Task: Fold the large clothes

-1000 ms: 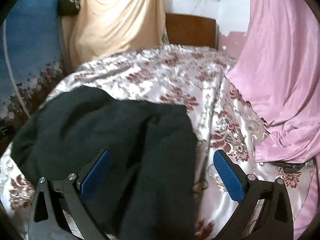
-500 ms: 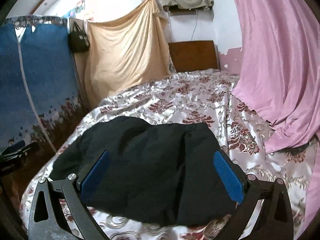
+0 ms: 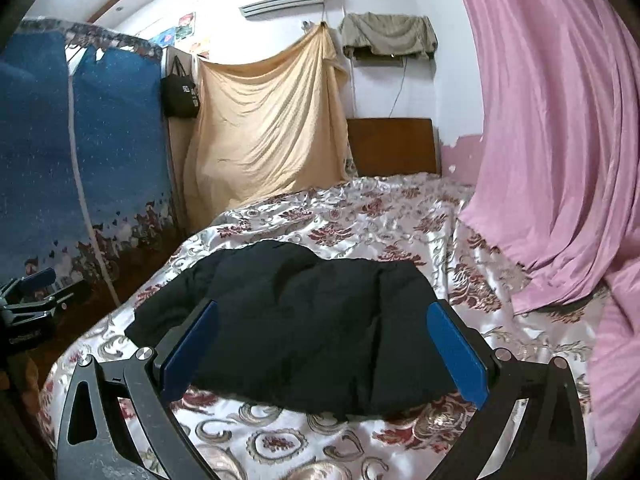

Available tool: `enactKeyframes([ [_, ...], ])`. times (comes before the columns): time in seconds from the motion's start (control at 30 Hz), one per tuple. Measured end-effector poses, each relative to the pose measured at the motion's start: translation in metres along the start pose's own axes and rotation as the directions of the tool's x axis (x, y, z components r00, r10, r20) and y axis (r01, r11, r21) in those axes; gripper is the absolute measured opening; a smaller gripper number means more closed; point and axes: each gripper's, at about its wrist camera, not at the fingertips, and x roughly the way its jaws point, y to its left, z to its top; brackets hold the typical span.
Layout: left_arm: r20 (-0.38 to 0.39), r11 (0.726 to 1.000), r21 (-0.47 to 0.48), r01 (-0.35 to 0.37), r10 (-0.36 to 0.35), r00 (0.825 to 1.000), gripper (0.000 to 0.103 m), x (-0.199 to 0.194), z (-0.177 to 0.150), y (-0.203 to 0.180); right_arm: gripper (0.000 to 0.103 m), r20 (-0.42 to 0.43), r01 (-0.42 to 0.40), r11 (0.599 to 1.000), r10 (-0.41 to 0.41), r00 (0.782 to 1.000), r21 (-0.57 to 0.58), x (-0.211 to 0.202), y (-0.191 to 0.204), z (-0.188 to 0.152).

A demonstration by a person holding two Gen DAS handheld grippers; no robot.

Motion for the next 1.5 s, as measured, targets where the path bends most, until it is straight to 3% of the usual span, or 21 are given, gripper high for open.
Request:
enactKeyframes([
  [0.3,0.032,1.000,0.007,-0.019,0.019,0.999,0.103,-0.024,-0.020,-0.002,0.101,-0.001,0.020,1.000,-0.020,1.000,-0.005,-0.026,0.010,-0.015],
  [0.63,0.051,0.999,-0.007,-0.034,0.034,0.998,0.103,-0.039,-0.057,-0.001,0.101,-0.012,-0.014,1.000,0.014,1.000,0.020,-0.044,0.009,-0.052],
  [0.97,0.076,1.000,-0.011,-0.027,0.028,0.997,0.103,-0.052,-0.071,0.003,0.101,0.060,-0.047,0.999,0.046,0.997,0.013,-0.061,0.021,-0.064],
  [1.5,0.074,1.000,0.001,-0.029,0.029,0.997,0.103,-0.052,-0.094,0.001,0.101,-0.016,-0.030,0.999,0.030,0.999,-0.033,-0.048,0.027,-0.085],
])
